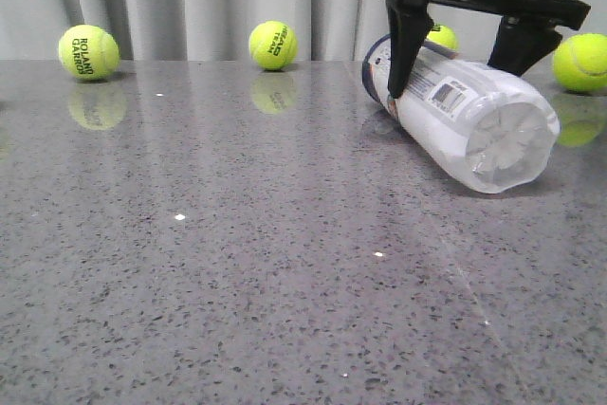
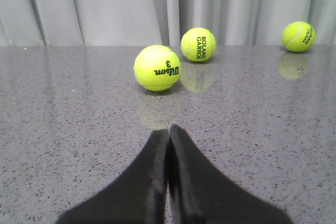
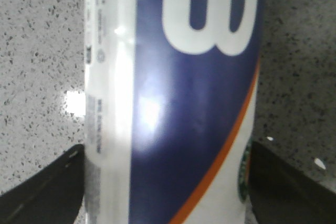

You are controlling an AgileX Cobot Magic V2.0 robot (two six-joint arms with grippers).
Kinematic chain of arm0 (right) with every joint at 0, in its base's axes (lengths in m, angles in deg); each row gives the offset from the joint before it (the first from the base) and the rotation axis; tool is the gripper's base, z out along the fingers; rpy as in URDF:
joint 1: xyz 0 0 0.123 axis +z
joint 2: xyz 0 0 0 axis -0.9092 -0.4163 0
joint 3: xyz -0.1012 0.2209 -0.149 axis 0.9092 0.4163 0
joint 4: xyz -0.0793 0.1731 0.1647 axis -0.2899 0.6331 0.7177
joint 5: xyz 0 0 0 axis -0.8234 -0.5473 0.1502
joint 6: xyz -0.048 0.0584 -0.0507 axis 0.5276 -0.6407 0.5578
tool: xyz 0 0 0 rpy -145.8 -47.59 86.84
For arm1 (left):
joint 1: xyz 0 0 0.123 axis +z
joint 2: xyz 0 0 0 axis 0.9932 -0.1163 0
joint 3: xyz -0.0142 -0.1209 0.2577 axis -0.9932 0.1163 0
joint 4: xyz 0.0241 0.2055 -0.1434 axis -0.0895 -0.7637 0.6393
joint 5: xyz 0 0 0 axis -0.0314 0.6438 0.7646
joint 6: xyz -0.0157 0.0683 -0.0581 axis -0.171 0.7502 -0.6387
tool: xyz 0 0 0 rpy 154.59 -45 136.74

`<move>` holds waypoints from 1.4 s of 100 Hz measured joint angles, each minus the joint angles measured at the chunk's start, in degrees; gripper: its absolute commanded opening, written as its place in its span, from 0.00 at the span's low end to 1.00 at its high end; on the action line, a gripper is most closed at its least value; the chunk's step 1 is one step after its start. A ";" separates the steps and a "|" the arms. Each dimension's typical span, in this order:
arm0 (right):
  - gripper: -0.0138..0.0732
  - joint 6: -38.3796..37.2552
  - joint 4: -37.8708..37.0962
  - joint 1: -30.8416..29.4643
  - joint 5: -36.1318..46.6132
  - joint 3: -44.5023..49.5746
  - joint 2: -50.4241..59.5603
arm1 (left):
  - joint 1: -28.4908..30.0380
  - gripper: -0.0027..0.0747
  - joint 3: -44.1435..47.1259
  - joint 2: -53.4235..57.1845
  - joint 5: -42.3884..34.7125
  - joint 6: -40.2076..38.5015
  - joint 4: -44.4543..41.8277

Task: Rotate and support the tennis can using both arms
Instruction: 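Lower the right gripper and grasp the middle of the lying can, then lift the can with the right gripper and swing it crosswise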

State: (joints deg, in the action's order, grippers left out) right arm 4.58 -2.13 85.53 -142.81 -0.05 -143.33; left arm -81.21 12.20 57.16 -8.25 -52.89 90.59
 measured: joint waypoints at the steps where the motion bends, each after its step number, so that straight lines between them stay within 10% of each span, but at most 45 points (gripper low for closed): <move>1: 0.85 0.05 0.09 0.00 0.00 0.00 -0.14 | 0.00 0.01 0.00 0.00 0.00 0.00 0.00; 76: 0.55 3.34 0.24 0.25 -0.36 -2.86 -2.12 | 0.00 0.01 0.00 0.00 0.00 0.00 0.00; 140: 0.55 60.37 0.24 12.72 -2.30 -14.62 -2.22 | 0.00 0.01 0.00 0.00 0.00 0.00 0.00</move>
State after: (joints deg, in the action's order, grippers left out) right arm 64.95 -1.89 98.25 -145.11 -14.67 -145.55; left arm -81.21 12.20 57.16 -8.25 -52.89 90.59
